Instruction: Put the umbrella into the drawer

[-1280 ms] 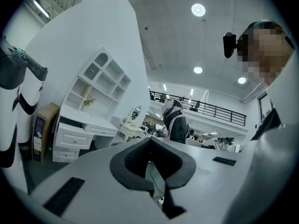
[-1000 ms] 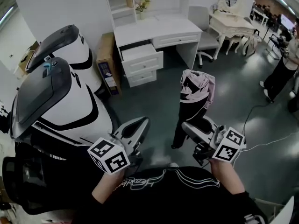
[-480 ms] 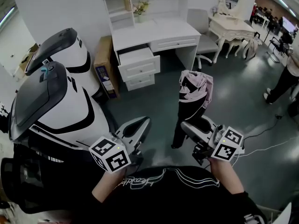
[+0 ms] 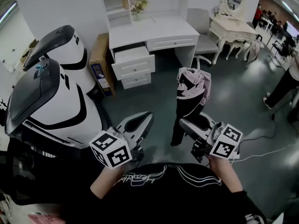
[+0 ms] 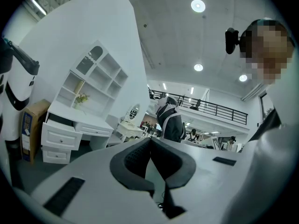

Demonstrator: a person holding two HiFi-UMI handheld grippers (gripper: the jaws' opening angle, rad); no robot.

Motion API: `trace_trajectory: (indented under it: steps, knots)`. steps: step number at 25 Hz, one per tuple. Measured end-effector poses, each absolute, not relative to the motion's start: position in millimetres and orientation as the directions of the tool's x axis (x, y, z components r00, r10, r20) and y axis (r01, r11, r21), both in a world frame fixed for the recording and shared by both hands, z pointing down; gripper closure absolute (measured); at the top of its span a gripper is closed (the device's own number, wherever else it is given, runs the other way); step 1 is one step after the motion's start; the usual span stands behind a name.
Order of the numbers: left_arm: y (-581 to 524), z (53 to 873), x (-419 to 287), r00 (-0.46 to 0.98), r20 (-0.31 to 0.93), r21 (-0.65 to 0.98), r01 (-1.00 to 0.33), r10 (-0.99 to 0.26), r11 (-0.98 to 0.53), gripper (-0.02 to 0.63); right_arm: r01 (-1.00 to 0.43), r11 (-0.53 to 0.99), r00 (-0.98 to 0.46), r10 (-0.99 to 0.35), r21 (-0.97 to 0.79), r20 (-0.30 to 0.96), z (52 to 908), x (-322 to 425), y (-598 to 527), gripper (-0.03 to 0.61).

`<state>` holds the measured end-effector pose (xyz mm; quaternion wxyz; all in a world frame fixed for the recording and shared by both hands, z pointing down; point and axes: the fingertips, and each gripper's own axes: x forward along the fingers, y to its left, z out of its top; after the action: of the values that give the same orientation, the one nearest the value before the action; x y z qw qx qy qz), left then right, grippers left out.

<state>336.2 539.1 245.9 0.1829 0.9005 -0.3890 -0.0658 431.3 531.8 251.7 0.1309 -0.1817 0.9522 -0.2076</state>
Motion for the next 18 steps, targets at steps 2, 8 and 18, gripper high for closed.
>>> trace_trajectory:
  steps: [2, 8, 18]
  knots:
    - [536, 247, 346, 0.680, 0.021, 0.375, -0.685, -0.733, -0.624, 0.594, -0.293, 0.854, -0.904, -0.394, -0.429, -0.166, 253, 441, 528, 0.380]
    - [522, 258, 354, 0.649, 0.025, 0.377, -0.711, -0.761, -0.594, 0.594, -0.277, 0.866, -0.915, -0.370, -0.415, -0.159, 266, 452, 513, 0.380]
    - [465, 276, 335, 0.622, 0.053, 0.381, -0.735, -0.781, -0.560, 0.594, -0.282, 0.863, -0.920, -0.368, -0.419, -0.138, 288, 436, 451, 0.380]
